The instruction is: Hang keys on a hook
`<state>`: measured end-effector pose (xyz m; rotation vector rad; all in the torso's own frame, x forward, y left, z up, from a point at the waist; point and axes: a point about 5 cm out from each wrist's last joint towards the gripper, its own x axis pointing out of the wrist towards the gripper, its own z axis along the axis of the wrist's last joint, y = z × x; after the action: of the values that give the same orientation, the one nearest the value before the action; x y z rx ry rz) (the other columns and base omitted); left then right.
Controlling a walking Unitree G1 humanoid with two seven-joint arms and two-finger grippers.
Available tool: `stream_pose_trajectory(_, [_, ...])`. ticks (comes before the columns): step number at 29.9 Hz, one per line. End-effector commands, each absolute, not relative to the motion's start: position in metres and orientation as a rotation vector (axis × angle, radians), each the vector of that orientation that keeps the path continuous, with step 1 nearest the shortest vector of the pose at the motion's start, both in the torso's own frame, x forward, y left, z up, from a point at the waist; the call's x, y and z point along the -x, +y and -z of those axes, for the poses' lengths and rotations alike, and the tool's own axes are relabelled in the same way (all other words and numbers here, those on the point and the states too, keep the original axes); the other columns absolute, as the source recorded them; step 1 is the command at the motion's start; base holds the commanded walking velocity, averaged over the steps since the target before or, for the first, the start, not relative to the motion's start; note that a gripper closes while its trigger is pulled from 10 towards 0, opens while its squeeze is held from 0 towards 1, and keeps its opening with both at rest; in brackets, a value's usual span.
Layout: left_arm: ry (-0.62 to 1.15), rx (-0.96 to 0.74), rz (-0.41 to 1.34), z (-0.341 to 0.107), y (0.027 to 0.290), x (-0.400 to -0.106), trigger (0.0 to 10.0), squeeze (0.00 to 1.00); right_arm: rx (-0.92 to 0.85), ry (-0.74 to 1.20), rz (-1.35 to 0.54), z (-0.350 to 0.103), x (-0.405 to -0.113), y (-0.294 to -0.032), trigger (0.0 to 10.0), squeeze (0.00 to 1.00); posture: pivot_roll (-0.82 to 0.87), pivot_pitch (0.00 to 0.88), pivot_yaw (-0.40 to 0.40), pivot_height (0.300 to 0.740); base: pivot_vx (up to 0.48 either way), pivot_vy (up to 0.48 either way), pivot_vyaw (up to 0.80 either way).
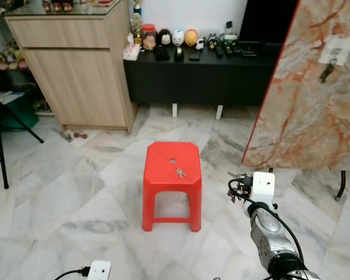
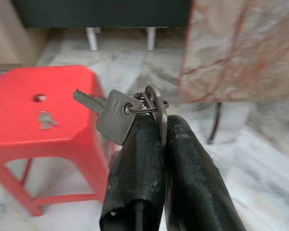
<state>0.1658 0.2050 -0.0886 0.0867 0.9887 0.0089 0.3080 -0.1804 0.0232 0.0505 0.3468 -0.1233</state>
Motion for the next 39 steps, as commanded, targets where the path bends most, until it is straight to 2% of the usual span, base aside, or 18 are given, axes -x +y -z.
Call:
stream_pose_trajectory(1, [0.996,-0.099,-0.011,0.089,0.207,-0.163,10.0,0.0,-0.05,0.325,0.123,-0.028,-0.312,-0.179,10.0,0.0,0.01,0.0,-0.05,0.74,0.0,-0.341,0.0])
stream_pose_trajectory(39, [0.958,-0.092,0.002,0.085,0.202,-0.174,10.0,0.0,-0.062,0.259,0.207,-0.042,-0.321,-0.189,10.0,0.0,0.01,0.0,-0.05,0.74,0.0,-0.342,0.0])
